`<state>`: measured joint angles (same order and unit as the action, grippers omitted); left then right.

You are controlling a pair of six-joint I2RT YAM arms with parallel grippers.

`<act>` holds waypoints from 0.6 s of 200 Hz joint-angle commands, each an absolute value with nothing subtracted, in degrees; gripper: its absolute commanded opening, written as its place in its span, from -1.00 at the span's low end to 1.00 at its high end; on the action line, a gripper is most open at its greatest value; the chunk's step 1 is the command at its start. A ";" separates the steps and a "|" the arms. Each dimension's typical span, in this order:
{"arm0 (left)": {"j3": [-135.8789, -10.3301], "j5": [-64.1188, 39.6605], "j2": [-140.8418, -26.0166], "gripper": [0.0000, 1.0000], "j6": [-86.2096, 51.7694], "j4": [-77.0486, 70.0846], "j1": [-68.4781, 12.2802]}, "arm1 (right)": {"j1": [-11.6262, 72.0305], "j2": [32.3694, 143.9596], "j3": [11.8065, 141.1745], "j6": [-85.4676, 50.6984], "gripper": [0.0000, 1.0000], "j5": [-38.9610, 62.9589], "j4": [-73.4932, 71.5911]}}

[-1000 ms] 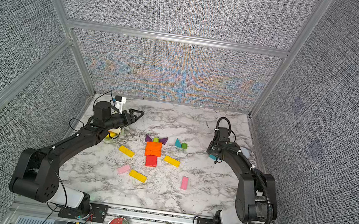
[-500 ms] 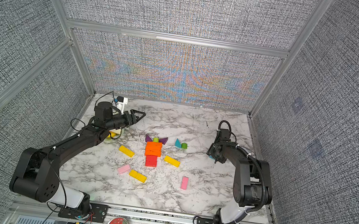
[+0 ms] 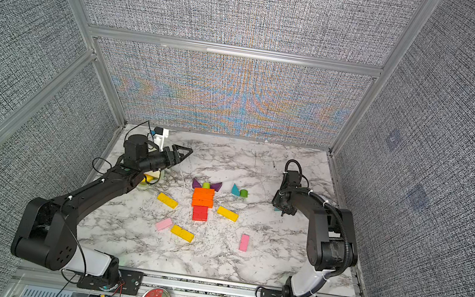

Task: Assemble a carrot with building blocks
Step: Pick up the building block from the center of the board.

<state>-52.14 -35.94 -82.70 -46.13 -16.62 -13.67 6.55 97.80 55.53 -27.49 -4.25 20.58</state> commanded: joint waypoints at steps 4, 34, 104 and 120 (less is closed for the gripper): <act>-52.12 -36.04 -82.19 0.53 -45.57 -18.11 -13.62 | 7.59 97.30 55.54 -28.47 -0.33 -5.51 21.16; -52.20 -35.77 -82.17 0.53 -45.46 -17.89 -13.62 | 8.61 96.60 55.24 -28.65 -0.38 -5.64 21.05; -52.22 -35.36 -82.09 0.54 -44.92 -17.59 -13.69 | 13.58 95.80 57.05 -30.47 -0.41 -4.87 20.36; -52.53 -34.85 -82.18 0.54 -44.37 -16.78 -13.55 | 15.08 97.01 58.43 -31.25 -0.41 -5.14 19.94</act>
<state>-52.16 -35.66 -82.17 -45.76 -16.53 -13.69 13.45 95.94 56.84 -29.17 -4.82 20.69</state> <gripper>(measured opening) 0.767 0.306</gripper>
